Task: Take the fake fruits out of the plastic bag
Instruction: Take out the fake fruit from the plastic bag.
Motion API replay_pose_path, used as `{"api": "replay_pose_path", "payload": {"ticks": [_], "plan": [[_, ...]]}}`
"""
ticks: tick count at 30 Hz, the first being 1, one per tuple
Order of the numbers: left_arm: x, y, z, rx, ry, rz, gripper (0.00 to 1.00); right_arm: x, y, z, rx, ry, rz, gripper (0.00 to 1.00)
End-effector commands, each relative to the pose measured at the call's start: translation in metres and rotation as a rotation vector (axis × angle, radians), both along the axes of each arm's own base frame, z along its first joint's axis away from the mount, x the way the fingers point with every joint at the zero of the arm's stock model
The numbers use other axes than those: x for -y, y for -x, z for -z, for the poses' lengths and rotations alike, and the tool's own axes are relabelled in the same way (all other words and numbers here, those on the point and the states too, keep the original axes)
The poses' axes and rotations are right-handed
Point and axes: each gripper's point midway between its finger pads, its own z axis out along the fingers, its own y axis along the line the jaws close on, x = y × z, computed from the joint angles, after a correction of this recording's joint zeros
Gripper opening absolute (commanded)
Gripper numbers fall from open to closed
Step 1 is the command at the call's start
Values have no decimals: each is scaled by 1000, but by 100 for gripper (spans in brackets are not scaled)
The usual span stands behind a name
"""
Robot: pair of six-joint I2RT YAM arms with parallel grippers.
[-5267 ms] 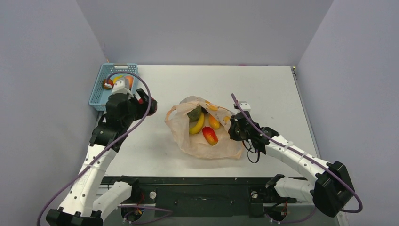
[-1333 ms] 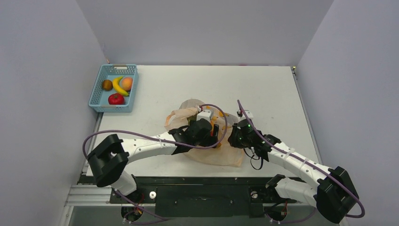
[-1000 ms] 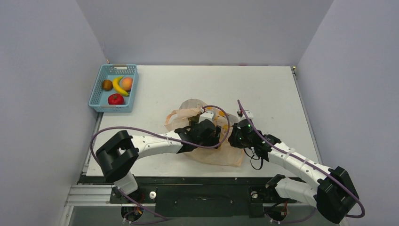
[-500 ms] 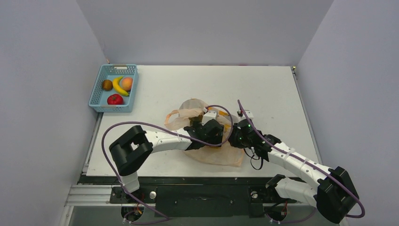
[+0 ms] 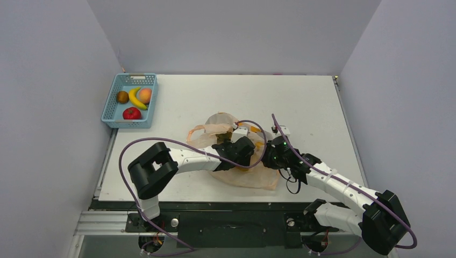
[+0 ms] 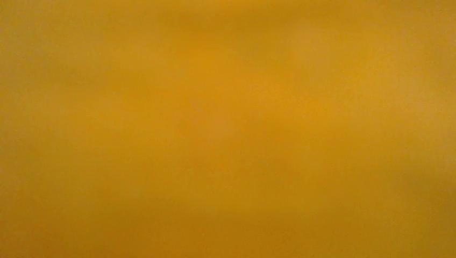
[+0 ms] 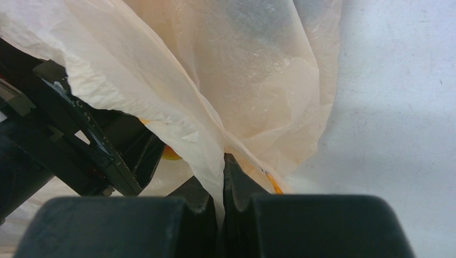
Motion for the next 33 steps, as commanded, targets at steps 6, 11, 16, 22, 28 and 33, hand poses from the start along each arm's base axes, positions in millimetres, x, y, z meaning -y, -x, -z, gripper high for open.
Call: {"api": "replay_pose_path", "payload": {"ticks": [6,11,16,22,28,33], "plan": [[13,15,-76,40,168,113,31,-7,-13,-19,55,-22,8,0],[14,29,-122,72,295,187,23,-10,-15,-17,54,-28,10,0],[8,41,-142,61,382,197,19,-11,-17,-18,54,-27,9,0],[7,61,-161,-6,550,257,16,-13,-18,-18,53,-30,7,0],[-17,71,-179,-114,755,308,14,-14,-18,-20,54,-35,3,0],[-54,59,-223,-33,787,325,15,-12,-19,-21,63,-31,12,0]]}}
